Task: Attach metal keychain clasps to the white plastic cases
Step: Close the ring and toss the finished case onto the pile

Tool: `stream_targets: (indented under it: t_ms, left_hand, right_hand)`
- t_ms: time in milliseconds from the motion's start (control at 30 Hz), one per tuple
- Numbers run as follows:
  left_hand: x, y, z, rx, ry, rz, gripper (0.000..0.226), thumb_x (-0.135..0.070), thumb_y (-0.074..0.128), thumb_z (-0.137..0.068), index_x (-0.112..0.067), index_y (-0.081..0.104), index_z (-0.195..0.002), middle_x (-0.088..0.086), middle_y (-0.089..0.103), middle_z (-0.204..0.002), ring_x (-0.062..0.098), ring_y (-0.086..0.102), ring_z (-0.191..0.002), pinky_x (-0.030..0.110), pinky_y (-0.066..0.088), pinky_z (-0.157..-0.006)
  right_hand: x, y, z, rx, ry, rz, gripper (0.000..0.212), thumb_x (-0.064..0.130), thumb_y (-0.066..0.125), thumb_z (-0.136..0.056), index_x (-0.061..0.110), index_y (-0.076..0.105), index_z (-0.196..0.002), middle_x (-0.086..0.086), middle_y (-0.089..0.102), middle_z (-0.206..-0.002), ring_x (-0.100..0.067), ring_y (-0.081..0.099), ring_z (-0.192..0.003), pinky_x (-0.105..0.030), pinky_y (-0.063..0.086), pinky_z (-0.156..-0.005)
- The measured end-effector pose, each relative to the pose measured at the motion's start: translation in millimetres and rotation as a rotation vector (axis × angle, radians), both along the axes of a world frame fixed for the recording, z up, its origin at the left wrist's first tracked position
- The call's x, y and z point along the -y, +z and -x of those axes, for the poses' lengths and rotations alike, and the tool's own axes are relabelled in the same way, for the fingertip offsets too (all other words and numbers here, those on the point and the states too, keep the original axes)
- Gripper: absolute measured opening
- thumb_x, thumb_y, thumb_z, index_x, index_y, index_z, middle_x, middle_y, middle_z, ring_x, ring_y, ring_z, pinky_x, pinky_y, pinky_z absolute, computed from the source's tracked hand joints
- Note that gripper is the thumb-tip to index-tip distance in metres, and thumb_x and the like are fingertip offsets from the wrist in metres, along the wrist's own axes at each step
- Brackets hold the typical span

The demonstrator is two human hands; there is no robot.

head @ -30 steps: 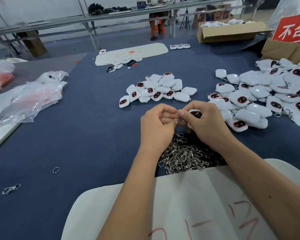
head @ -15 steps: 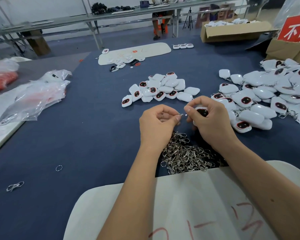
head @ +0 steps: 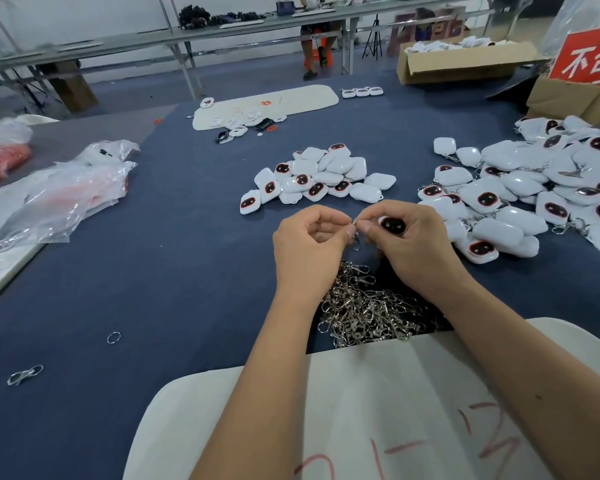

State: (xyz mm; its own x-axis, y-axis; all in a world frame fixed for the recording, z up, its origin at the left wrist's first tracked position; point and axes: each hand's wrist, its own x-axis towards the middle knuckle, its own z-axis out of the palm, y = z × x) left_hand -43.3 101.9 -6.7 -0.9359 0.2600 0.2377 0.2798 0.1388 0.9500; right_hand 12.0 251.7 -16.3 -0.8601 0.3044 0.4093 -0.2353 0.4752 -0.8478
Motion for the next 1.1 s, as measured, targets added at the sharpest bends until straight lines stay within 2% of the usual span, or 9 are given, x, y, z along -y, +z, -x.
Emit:
stream_targets:
  t_ms: [133, 267, 333, 500, 600, 733, 800, 900, 1100]
  left_hand:
    - [-0.7, -0.6, -0.9, 0.005, -0.073, 0.005, 0.010, -0.008, 0.078, -0.087, -0.018, 0.078, -0.084, -0.004, 0.076, -0.079, 0.010, 0.071, -0.075, 0.021, 0.054, -0.074]
    - [0.2, 0.1, -0.6, 0.018, -0.139, -0.042, 0.009, -0.004, 0.073, -0.090, -0.012, 0.077, -0.086, 0.004, 0.076, -0.079, 0.011, 0.069, -0.071, 0.027, 0.057, -0.078]
    - [0.7, 0.8, -0.4, 0.022, -0.154, -0.054, 0.008, -0.004, 0.072, -0.091, -0.009, 0.076, -0.088, 0.007, 0.076, -0.081, 0.011, 0.068, -0.072, 0.032, 0.058, -0.081]
    - [-1.4, 0.4, -2.4, -0.035, -0.160, 0.008, 0.011, -0.003, 0.064, -0.097, -0.008, 0.072, -0.091, -0.003, 0.073, -0.077, 0.005, 0.066, -0.071, 0.021, 0.055, -0.076]
    - [-3.6, -1.5, -5.2, -0.117, -0.122, 0.067, 0.018, -0.003, 0.059, -0.099, -0.014, 0.067, -0.088, -0.006, 0.069, -0.074, 0.002, 0.064, -0.069, 0.017, 0.051, -0.073]
    - [-1.8, -1.6, -2.8, -0.117, -0.129, 0.019, 0.016, -0.001, 0.061, -0.098, -0.011, 0.070, -0.089, -0.003, 0.072, -0.078, 0.006, 0.069, -0.072, 0.025, 0.057, -0.077]
    - [-1.0, -1.4, -1.2, -0.107, -0.147, -0.004, 0.015, -0.001, 0.062, -0.098, -0.009, 0.071, -0.090, -0.003, 0.073, -0.079, 0.009, 0.070, -0.073, 0.028, 0.058, -0.078]
    - [-0.6, -1.9, -0.6, -0.092, -0.171, -0.019, 0.015, 0.000, 0.062, -0.098, -0.008, 0.072, -0.090, -0.004, 0.073, -0.079, 0.008, 0.070, -0.072, 0.023, 0.057, -0.075]
    - [-0.6, -2.0, 0.2, -0.100, -0.174, -0.003, 0.018, 0.000, 0.061, -0.098, -0.011, 0.071, -0.088, -0.005, 0.072, -0.078, 0.007, 0.070, -0.071, 0.023, 0.057, -0.075]
  right_hand:
    - [-4.3, -1.5, 1.8, -0.019, 0.022, 0.080, 0.014, 0.012, 0.072, -0.096, 0.021, 0.076, -0.086, -0.006, 0.062, -0.063, -0.010, 0.050, -0.057, -0.025, 0.041, -0.056]
    - [-6.1, -2.0, 2.3, -0.023, 0.073, 0.152, 0.016, 0.009, 0.070, -0.097, 0.020, 0.075, -0.087, 0.012, 0.057, -0.056, -0.002, 0.047, -0.051, -0.011, 0.038, -0.052]
    - [-6.5, -1.0, 1.8, -0.026, 0.092, 0.166, 0.016, 0.008, 0.069, -0.098, 0.019, 0.075, -0.088, 0.015, 0.057, -0.056, 0.000, 0.047, -0.050, -0.009, 0.038, -0.052]
    - [-4.6, 2.6, -0.6, -0.037, 0.088, 0.148, 0.016, 0.004, 0.070, -0.097, 0.016, 0.075, -0.087, 0.015, 0.062, -0.060, -0.002, 0.051, -0.053, -0.011, 0.041, -0.055]
    - [-1.7, 4.3, -2.5, -0.073, 0.050, 0.079, 0.012, 0.002, 0.071, -0.095, 0.011, 0.075, -0.088, 0.013, 0.068, -0.071, -0.006, 0.056, -0.057, -0.015, 0.045, -0.060]
    - [2.2, 5.4, -3.7, -0.102, 0.028, 0.035, 0.012, -0.001, 0.070, -0.094, 0.009, 0.075, -0.090, 0.003, 0.072, -0.079, -0.012, 0.058, -0.063, -0.024, 0.049, -0.064]
    - [1.0, 5.5, -3.4, -0.092, 0.031, 0.062, 0.011, -0.001, 0.069, -0.095, 0.008, 0.075, -0.091, 0.010, 0.071, -0.076, -0.010, 0.058, -0.061, -0.021, 0.048, -0.063]
    - [-1.0, 4.8, -2.8, -0.078, 0.039, 0.073, 0.012, -0.001, 0.069, -0.095, 0.010, 0.075, -0.091, 0.019, 0.067, -0.070, -0.007, 0.056, -0.058, -0.015, 0.045, -0.060]
    - [-0.8, 5.1, -3.0, -0.069, 0.056, 0.075, 0.010, -0.002, 0.069, -0.095, 0.005, 0.075, -0.092, 0.017, 0.068, -0.072, -0.007, 0.056, -0.059, -0.015, 0.044, -0.061]
